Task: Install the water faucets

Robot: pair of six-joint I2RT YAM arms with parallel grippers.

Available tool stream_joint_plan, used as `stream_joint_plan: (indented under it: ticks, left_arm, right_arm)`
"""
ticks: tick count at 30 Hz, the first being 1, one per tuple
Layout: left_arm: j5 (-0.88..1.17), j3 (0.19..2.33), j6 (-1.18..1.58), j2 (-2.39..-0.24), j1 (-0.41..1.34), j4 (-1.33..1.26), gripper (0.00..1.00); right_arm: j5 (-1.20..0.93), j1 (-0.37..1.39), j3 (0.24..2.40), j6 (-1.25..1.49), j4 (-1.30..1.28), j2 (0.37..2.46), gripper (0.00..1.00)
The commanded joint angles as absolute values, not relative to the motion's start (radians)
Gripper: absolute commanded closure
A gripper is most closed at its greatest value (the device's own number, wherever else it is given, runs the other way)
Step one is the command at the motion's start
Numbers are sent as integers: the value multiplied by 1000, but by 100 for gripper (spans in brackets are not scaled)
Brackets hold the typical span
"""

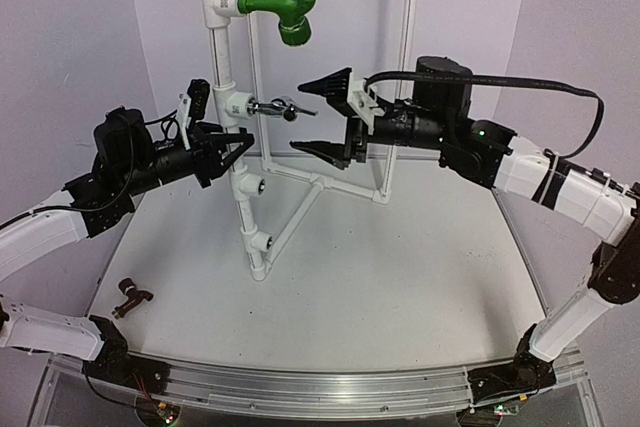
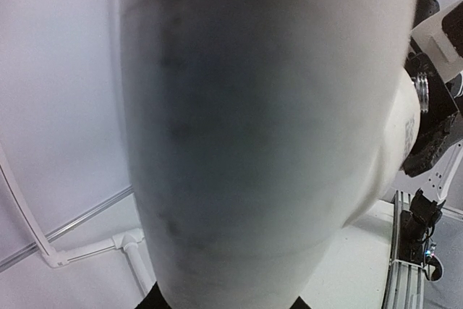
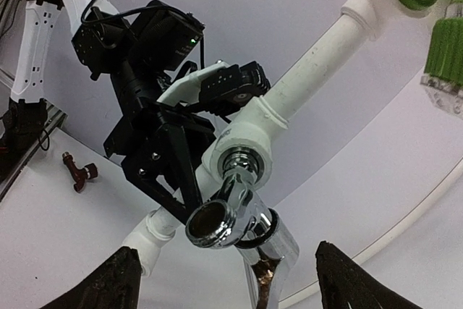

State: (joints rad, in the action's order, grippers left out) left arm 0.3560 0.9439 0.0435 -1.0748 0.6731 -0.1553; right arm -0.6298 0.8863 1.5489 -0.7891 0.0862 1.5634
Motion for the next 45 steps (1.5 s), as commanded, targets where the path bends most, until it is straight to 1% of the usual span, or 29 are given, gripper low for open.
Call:
stream_joint_plan:
  ticks: [1,4,6,9,13,15,18,22,24,26,28,32,34,35,38,43,45]
  left_arm:
    - [379,962,217,-1110,679,46,100]
    - [384,969,216,-1117,680,48,100]
    - [386,973,216,-1122,680,49,100]
    - [392,978,216,-1131,680,51,100]
    - [395,986,216,-1137,680,51,100]
    - [394,988,216,-1137,680,51,100]
    - [395,989,215,-1138,680,51,100]
    - [393,991,215,-1143,680,51,100]
    - [390,993,213,-1144,680,52,100]
    - [384,994,213,-1147,680,52,100]
    - [374,994,212,-1152,681,52,100]
    - [368,996,216,-1161,682,52,100]
    - [364,996,218,-1163,681,52,100]
    - [359,995,218,-1162,681,52,100]
    - [343,987,218,-1155,681,52,100]
    - [337,978,218,-1133,681,53,100]
    - [339,974,220,-1124,681,53,100]
  right_arm:
    - [-642,894,1599,-680,192,1598,20]
    - [-621,894,1601,-603,233,1618,28]
    - [-614,894,1598,-550,266,1629,37]
    - [-593,894,1612,-450,294,1651,47]
    - [-571,894,1614,-286,327,1662,66]
    - [-583,894,1600,-191,349,1661,72]
    - [-579,898,1571,-29,372,1650,79]
    - [-512,906,1542,291,398,1634,85]
    - [-460,906,1540,536,399,1634,90]
    - [-404,905,1533,792,386,1633,97]
    - [-389,903,1518,1055,373,1631,100]
    - [-449,894,1477,1441,393,1644,100]
    - [-485,892,1475,1555,435,1657,100]
    - [-495,892,1477,1573,457,1659,96]
    - [-493,890,1478,1554,479,1649,78]
    - [-449,876,1403,1354,483,1570,46]
    - [-440,855,1359,1278,486,1531,37]
